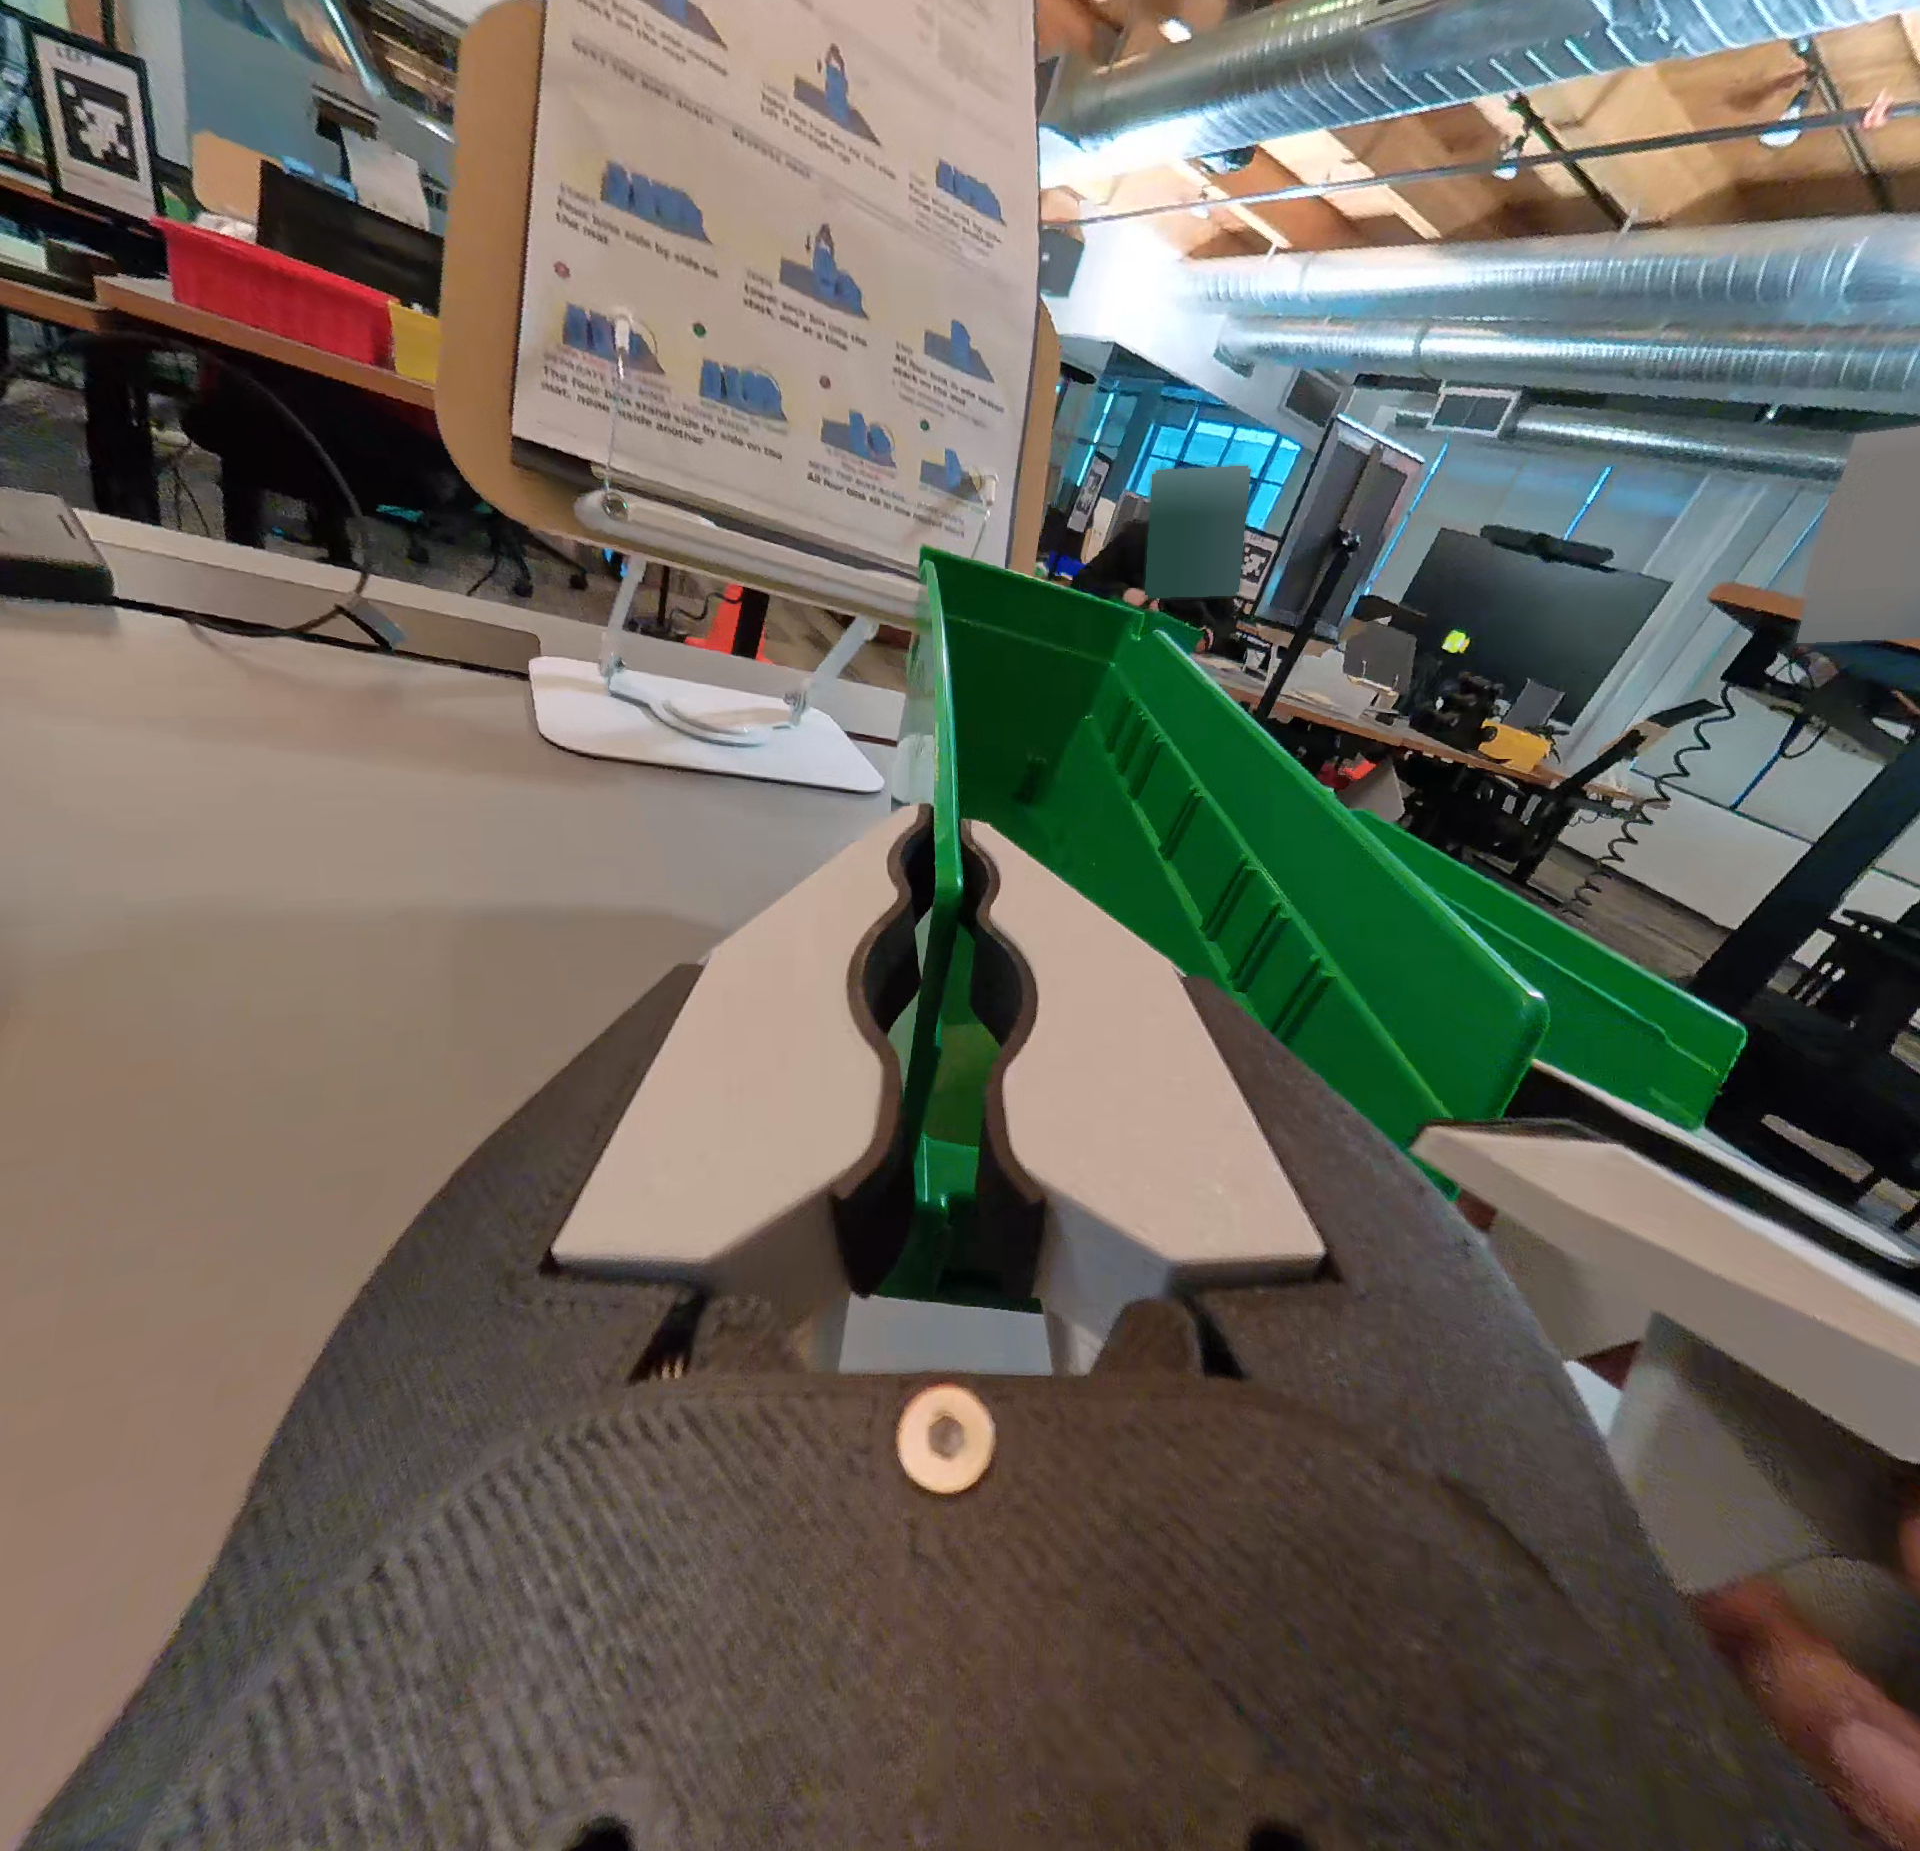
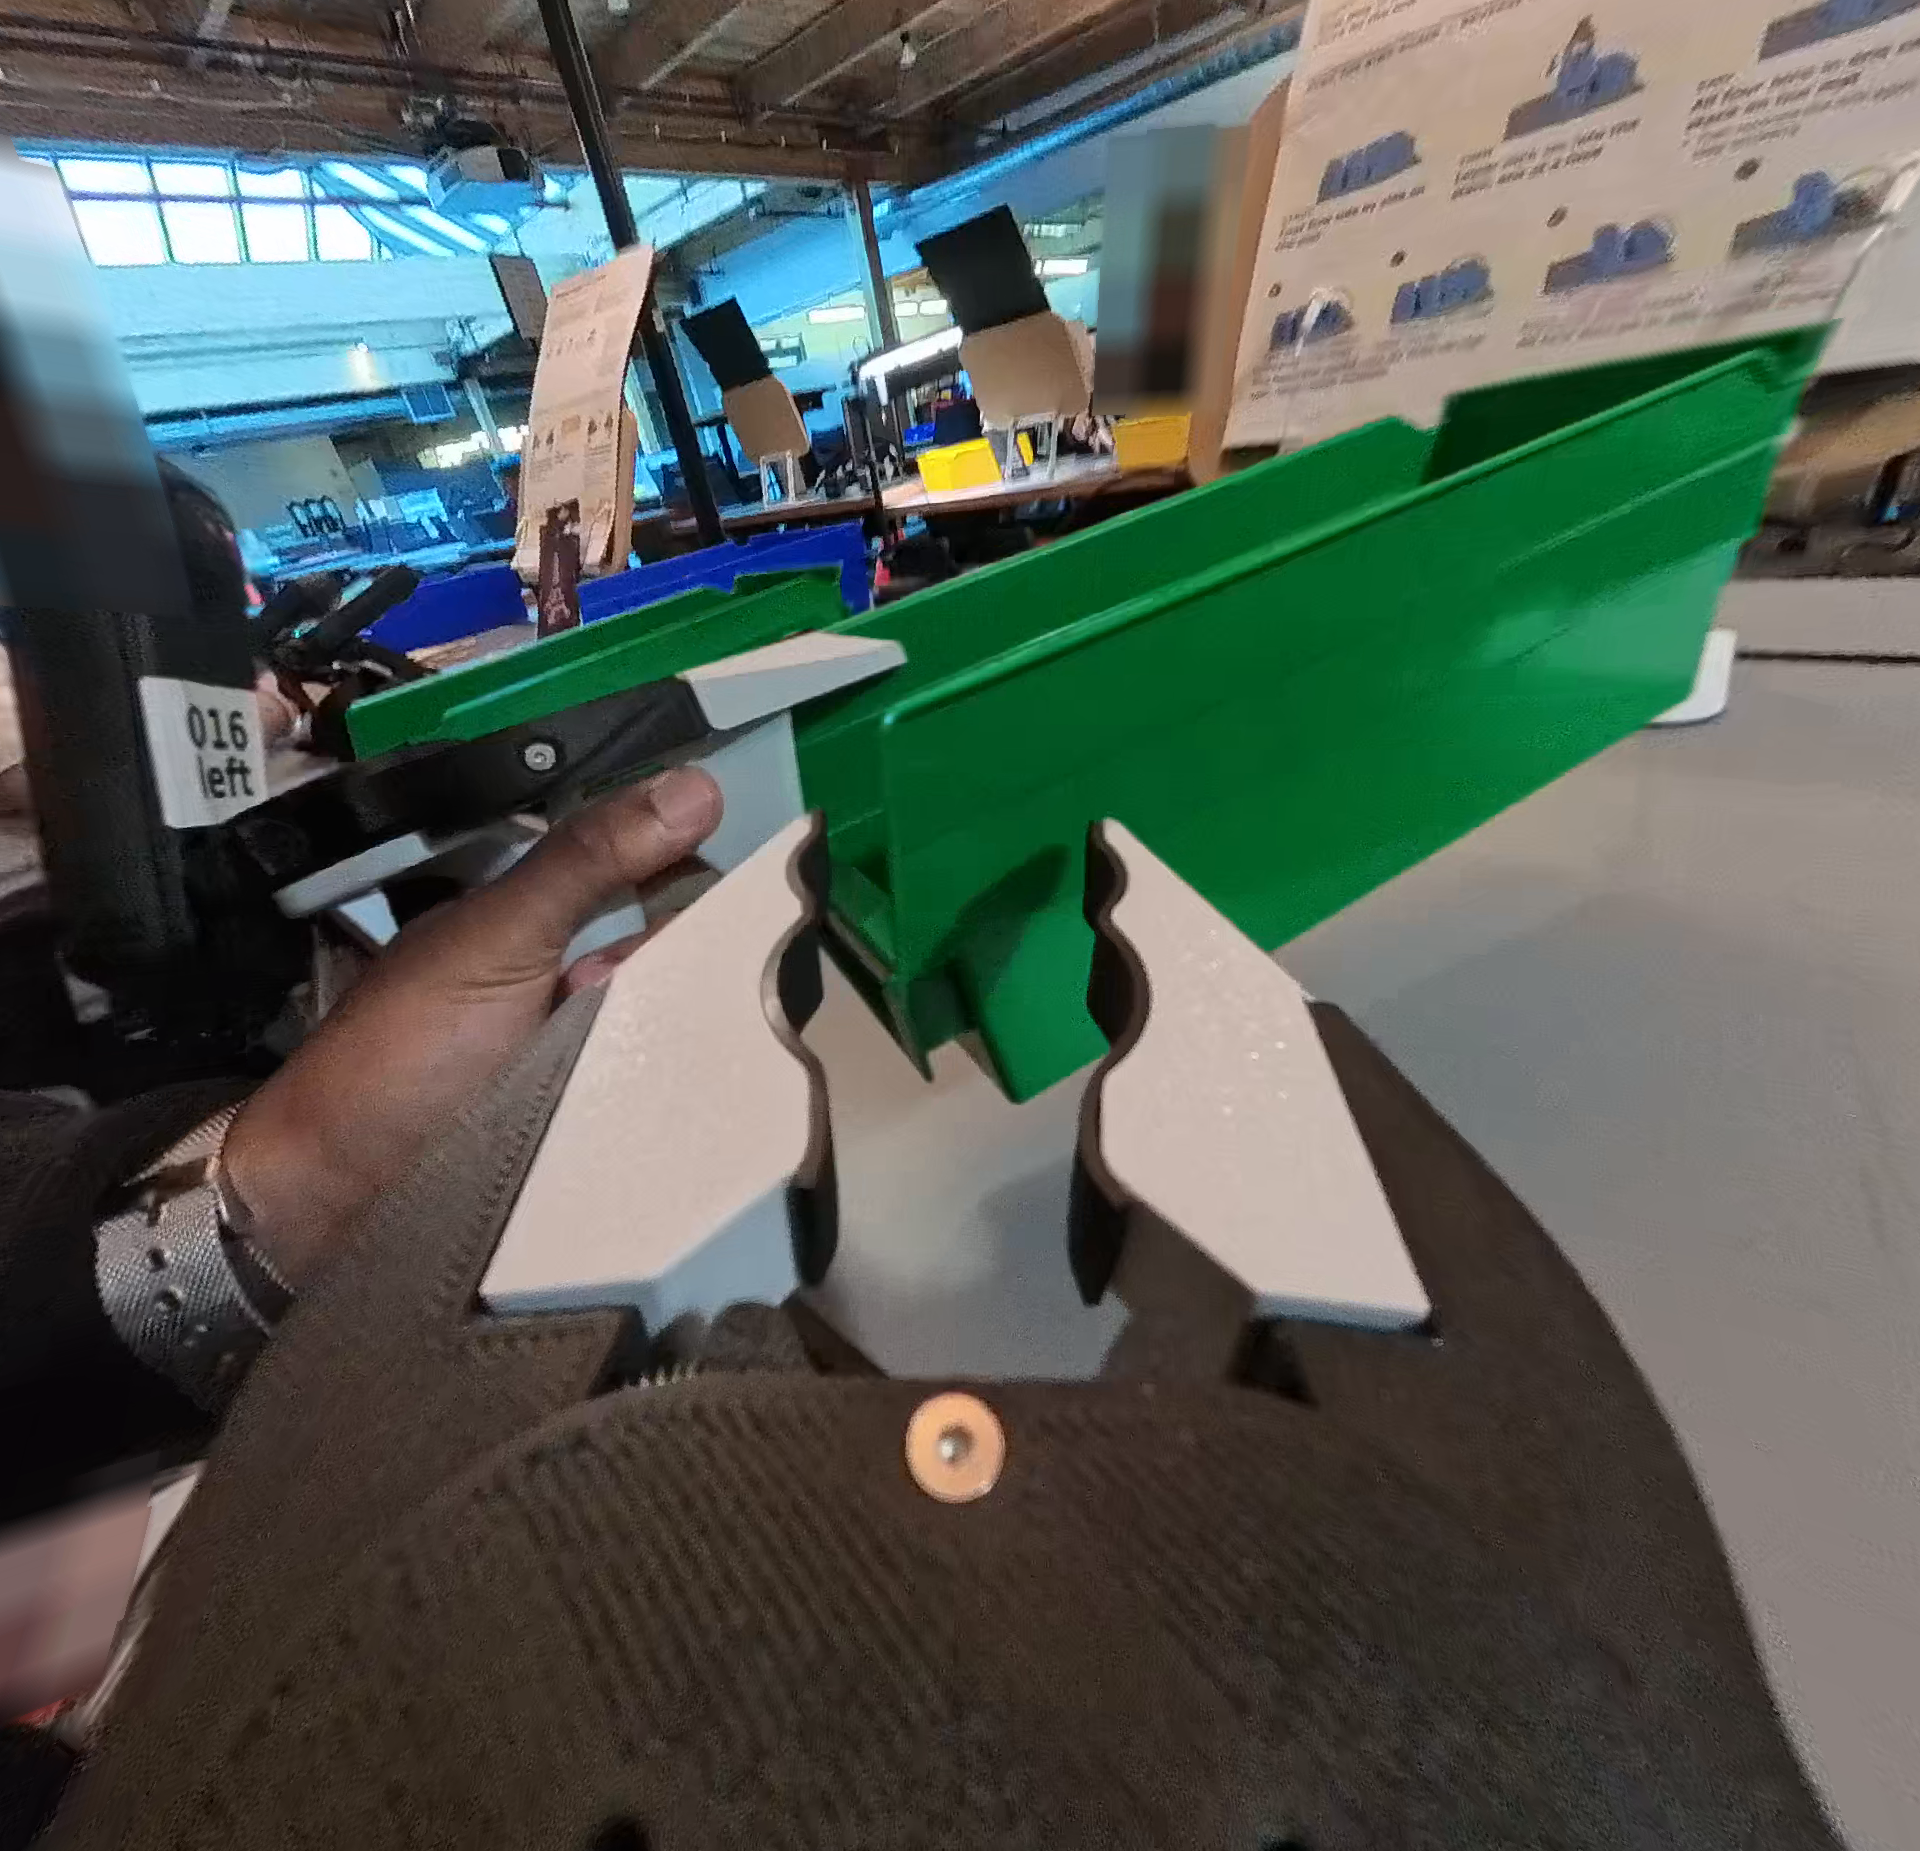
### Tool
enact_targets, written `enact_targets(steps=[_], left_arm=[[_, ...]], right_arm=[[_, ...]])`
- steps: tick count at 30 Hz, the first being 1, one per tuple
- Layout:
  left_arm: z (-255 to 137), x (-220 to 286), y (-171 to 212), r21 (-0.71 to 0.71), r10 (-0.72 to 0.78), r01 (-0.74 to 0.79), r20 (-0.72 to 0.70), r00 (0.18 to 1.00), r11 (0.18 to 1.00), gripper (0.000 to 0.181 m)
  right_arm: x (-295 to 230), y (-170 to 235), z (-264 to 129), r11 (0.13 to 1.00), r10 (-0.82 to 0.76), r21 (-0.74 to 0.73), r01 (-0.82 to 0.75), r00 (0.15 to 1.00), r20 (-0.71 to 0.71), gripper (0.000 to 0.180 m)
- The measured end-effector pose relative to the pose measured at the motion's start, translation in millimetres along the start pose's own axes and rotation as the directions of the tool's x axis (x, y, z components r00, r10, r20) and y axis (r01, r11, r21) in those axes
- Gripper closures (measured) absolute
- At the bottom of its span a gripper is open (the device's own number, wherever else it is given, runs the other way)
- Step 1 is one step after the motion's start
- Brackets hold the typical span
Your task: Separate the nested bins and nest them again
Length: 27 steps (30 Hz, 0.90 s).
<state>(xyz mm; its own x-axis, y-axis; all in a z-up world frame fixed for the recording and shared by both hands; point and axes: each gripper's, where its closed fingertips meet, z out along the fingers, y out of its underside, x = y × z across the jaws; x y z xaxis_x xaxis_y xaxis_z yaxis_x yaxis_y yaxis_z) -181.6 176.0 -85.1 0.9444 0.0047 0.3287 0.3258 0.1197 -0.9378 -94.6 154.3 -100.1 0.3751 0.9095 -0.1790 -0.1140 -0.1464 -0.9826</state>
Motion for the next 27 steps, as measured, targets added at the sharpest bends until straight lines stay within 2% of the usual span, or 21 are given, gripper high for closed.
enact_targets(steps=[1, 4, 6, 9, 12, 14, 15, 18, 21, 27], left_arm=[[-2, 2, 4, -0.006, 0.002, -0.002, -0.001, 1.0, 1.0, 0.181], [-9, 3, 16, -0.012, -0.051, 0.051, 0.008, 0.999, 0.999, 0.18], [-13, 3, 28, -0.055, -0.081, 0.081, -0.001, 0.997, 0.995, 0.177], [-17, 3, 37, -0.113, -0.067, 0.059, -0.065, 0.996, 0.992, 0.168], [-26, 19, 30, -0.14, -0.027, -0.003, -0.217, 0.976, 0.99, 0.153], [-36, 30, 32, -0.193, -0.036, -0.021, -0.288, 0.957, 0.981, 0.127], [-45, 36, 34, -0.224, -0.064, -0.011, -0.322, 0.944, 0.974, 0.123], [-75, 34, 27, -0.208, -0.136, 0.063, -0.358, 0.924, 0.976, 0.133], [-94, 27, 28, -0.26, -0.204, 0.107, -0.384, 0.9, 0.96, 0.134], [-95, 4, 41, -0.348, -0.308, 0.187, -0.334, 0.891, 0.919, 0.139]], right_arm=[[-2, 7, 2, 1.0, 0.001, -0.026, -0.001, 1.0, -0.009, 0.129], [10, 15, 2, 0.999, -0.028, -0.048, 0.022, 0.991, -0.133, 0.148], [20, 19, 2, 0.998, -0.034, -0.06, 0.023, 0.982, -0.183, 0.153], [29, 30, 6, 0.989, -0.087, -0.138, 0.062, 0.979, -0.186, 0.161], [41, 18, 7, 0.985, -0.154, -0.111, 0.128, 0.952, -0.264, 0.174], [50, 8, 8, 0.974, -0.223, -0.101, 0.202, 0.927, -0.302, 0.18], [52, 6, 9, 0.97, -0.24, -0.101, 0.22, 0.927, -0.289, 0.179], [64, 3, 5, 0.979, -0.202, -0.084, 0.185, 0.938, -0.283, 0.179], [89, -14, -16, 0.965, -0.26, -0.068, 0.252, 0.905, -0.337, 0.179], [171, -42, -82, 0.965, -0.236, -0.027, 0.261, 0.816, -0.528, 0.178]])
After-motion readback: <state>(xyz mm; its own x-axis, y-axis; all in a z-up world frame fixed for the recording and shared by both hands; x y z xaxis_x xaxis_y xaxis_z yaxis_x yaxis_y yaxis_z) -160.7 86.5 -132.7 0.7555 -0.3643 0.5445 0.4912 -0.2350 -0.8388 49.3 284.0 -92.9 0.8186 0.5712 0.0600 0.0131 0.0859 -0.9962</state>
